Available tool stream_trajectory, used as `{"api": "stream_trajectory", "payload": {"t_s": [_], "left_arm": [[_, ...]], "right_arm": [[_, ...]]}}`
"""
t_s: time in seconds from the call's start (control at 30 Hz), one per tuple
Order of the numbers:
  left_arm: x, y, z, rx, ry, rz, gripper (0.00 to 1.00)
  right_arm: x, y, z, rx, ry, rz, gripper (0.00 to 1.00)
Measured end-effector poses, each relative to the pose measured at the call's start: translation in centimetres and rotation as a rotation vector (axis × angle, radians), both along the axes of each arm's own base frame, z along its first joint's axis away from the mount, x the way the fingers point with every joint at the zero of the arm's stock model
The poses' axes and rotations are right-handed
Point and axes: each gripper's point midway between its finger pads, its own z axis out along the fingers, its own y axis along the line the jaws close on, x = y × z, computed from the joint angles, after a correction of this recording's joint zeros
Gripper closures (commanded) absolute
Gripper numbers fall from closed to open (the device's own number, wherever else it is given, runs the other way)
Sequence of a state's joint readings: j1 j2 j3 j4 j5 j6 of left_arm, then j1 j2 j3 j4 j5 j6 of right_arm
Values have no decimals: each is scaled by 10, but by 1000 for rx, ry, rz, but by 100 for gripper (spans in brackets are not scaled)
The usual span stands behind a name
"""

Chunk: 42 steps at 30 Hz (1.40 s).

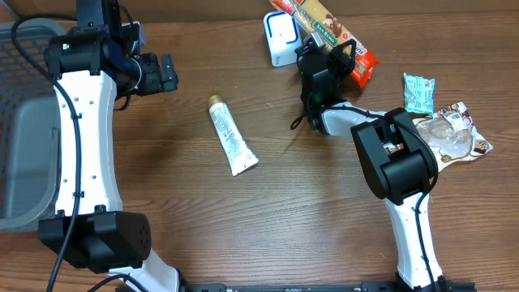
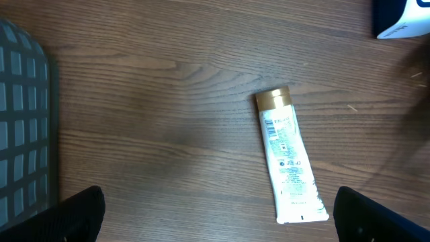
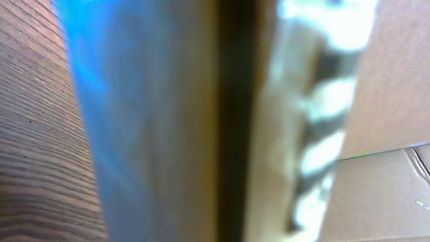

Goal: Scan the item barcode
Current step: 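Hold the spaghetti pack upright in front of the white scanner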

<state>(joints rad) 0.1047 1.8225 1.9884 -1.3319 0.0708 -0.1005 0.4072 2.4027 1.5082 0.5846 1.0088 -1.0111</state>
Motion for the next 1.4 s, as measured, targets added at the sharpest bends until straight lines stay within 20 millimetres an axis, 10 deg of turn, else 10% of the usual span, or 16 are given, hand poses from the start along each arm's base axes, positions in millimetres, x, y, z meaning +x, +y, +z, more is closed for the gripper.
{"api": "stream_trajectory", "payload": {"t_s": [0.93, 1.4], "left_arm": [[0, 0, 0, 0, 0, 0, 0], [0, 0, 0, 0, 0, 0, 0]], "right_arm": [[8, 28, -10, -15, 56, 152, 96], [-16, 69, 106, 13, -350, 116, 96]]}}
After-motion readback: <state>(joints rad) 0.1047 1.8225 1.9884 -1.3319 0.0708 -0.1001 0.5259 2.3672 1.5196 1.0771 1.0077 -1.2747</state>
